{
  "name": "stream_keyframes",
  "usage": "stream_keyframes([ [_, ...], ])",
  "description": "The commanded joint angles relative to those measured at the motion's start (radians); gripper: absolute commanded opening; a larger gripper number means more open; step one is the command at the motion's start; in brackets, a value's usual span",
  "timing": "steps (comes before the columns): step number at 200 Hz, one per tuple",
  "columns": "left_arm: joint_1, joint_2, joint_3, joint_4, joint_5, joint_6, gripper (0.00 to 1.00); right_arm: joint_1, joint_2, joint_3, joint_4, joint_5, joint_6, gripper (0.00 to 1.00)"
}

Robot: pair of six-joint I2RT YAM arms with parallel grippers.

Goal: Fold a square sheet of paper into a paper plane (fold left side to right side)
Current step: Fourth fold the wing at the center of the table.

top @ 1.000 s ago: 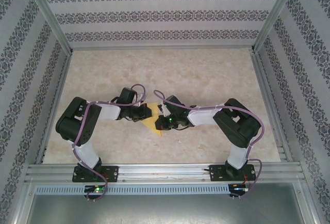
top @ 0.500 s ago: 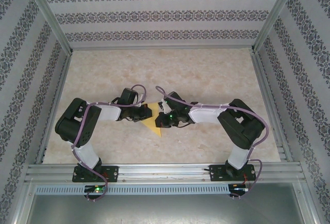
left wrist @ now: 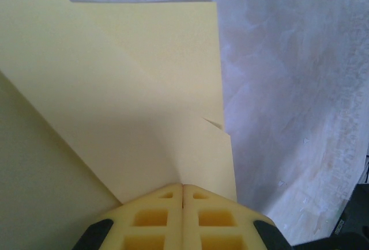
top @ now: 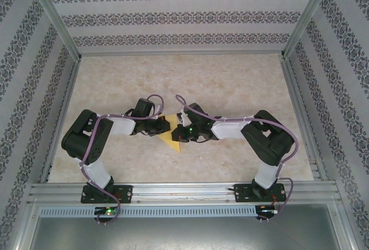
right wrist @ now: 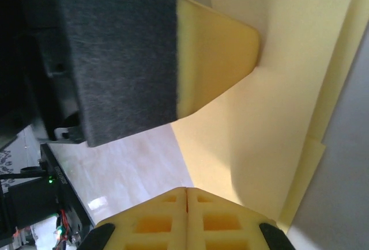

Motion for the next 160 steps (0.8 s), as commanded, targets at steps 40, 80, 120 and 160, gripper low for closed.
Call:
stream_keyframes([
  [40, -0.013, 0.025, -0.017, -0.099, -0.103, 0.016, 0.0, 0.008, 0.06, 0.048, 0.024, 0.055, -0.004, 0.0],
  [80, -0.014, 0.027, -0.009, -0.128, -0.126, 0.025, 0.0, 0.012, 0.094, 0.069, 0.009, 0.065, -0.018, 0.0],
  [120, -0.014, 0.031, -0.005, -0.147, -0.157, 0.02, 0.0, 0.014, 0.095, 0.064, -0.035, 0.077, -0.034, 0.0],
  [160, -0.014, 0.035, 0.004, -0.18, -0.196, 0.017, 0.0, 0.028, 0.075, 0.052, -0.091, 0.064, -0.041, 0.0],
])
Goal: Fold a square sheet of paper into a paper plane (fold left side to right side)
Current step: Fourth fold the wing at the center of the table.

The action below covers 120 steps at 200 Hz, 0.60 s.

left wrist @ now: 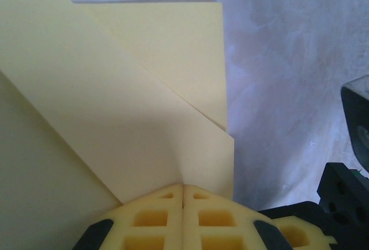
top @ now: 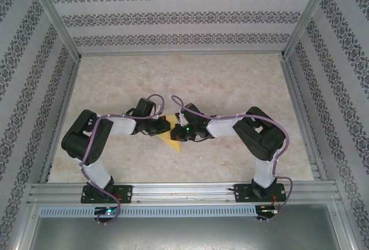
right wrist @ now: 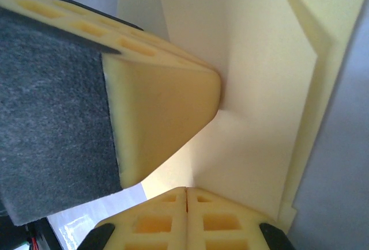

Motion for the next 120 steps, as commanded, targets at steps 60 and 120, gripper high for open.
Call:
stream_keyframes([
  [60, -0.007, 0.049, -0.008, -0.149, -0.181, 0.01, 0.0, 0.042, -0.053, -0.033, -0.126, 0.008, -0.031, 0.0],
  [120, -0.007, 0.044, 0.0, -0.161, -0.181, 0.017, 0.0, 0.049, -0.095, -0.075, -0.124, 0.014, -0.024, 0.0],
])
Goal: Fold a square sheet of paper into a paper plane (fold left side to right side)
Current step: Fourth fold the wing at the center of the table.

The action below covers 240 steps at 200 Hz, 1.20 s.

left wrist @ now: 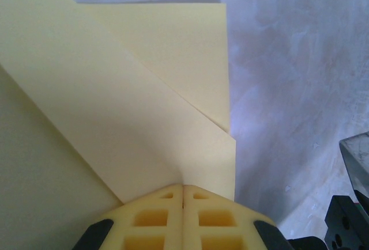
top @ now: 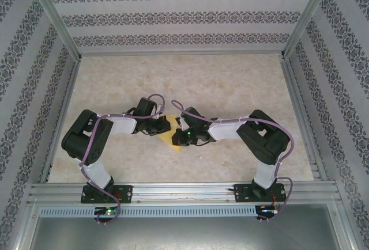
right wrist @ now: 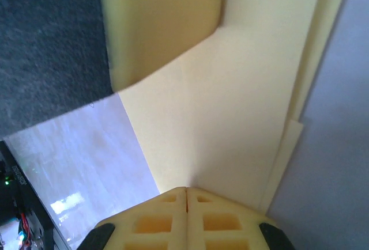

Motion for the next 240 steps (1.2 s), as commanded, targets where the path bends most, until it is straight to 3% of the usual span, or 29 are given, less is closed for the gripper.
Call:
stream_keyframes([
  [1, -0.001, 0.045, -0.018, -0.126, -0.162, 0.017, 0.0, 0.016, -0.036, -0.028, -0.058, 0.006, -0.009, 0.0],
  [52, 0.0, 0.044, -0.013, -0.127, -0.151, 0.021, 0.0, 0.008, -0.085, -0.017, 0.003, -0.038, 0.002, 0.0],
  [132, 0.0, 0.042, -0.017, -0.122, -0.151, 0.023, 0.0, 0.005, -0.021, -0.037, 0.052, -0.029, 0.022, 0.0],
  [240, 0.0, 0.046, -0.015, -0.12, -0.165, 0.024, 0.0, 0.017, -0.018, -0.086, -0.001, -0.019, 0.039, 0.0],
])
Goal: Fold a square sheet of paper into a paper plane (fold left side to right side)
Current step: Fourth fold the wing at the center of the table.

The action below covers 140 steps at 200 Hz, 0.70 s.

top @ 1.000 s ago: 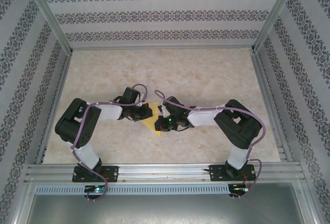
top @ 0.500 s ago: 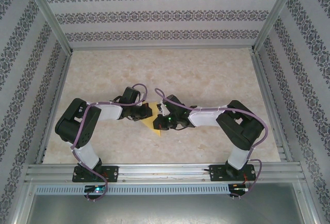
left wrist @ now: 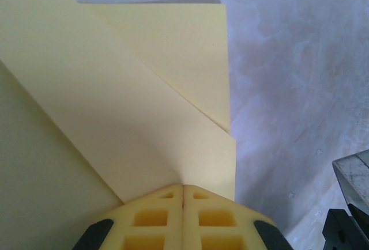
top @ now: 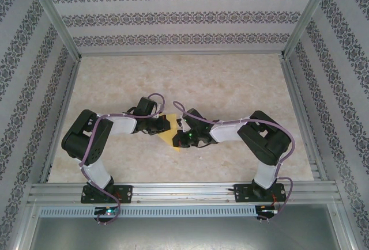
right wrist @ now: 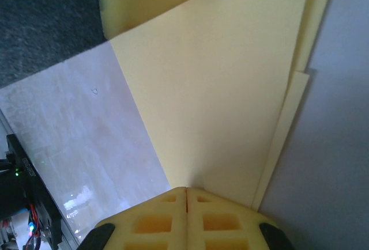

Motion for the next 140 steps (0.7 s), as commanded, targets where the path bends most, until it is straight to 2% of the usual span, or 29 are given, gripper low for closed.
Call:
stream_keyframes([
  [1, 0.0, 0.047, -0.022, -0.114, -0.143, 0.023, 0.0, 0.016, -0.009, -0.041, -0.064, 0.012, 0.014, 0.0],
  [140, 0.001, 0.046, -0.012, -0.13, -0.143, 0.025, 0.0, 0.044, -0.097, -0.154, -0.076, 0.006, 0.032, 0.0],
])
